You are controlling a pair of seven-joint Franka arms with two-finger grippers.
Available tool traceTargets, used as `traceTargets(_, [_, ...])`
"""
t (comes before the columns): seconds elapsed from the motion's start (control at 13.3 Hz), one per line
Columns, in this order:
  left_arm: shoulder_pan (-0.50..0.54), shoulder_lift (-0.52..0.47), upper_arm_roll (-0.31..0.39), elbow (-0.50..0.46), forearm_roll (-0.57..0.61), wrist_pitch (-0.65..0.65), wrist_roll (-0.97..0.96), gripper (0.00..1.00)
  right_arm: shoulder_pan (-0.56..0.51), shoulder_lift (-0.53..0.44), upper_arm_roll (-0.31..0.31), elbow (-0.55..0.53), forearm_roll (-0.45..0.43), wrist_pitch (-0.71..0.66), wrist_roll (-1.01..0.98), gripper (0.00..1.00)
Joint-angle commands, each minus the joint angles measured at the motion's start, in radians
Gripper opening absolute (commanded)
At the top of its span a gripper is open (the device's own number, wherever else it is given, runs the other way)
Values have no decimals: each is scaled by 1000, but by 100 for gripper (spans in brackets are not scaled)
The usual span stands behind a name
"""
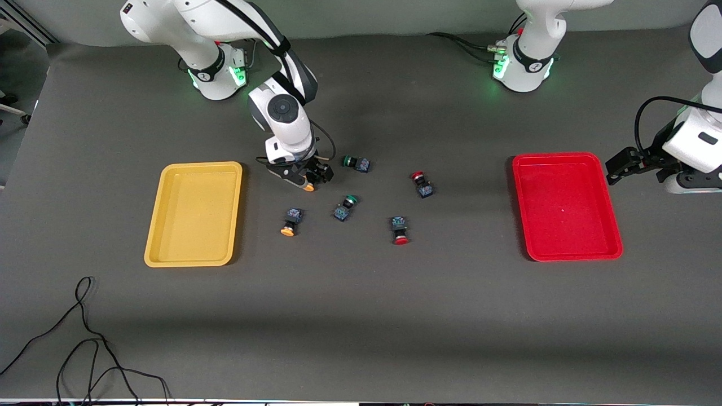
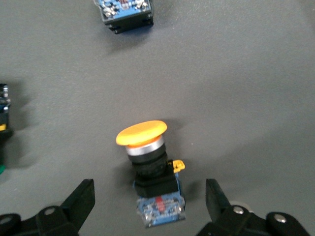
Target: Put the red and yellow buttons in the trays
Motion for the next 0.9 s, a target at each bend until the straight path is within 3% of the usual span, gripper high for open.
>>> traceTargets(0.0, [-8,-22,1,-67,-10,10,0,100,10,19,-11,20,-3,11,6,65])
traceTargets(0.08, [-12,-22,-6,-87,-12,19,-11,100,10,14,-11,20,-4,6,3,45])
traceTargets(0.23, [-54,-24,-7,-153,-71,60,-58,100,9,11,-13,20,-6,2,-22,24])
traceTargets(0.38, [-118,-22,-7,-236,-73,154,-124,100,7,-9,-17,31,-6,-14,-36,22])
traceTargets(0.45, [-153,-19,-9,-288,-73,213,-176,100,4,-30,-20,57,-6,-84,-37,22])
traceTargets(0.6, [-248,5,-9,-389,-73,365,-307,100,-2,-81,-34,169,-6,-298,-37,22])
traceTargets(0.83, [-377,114,-9,-411,-73,470,-515,100,-2,-121,-127,330,6,-581,-190,22])
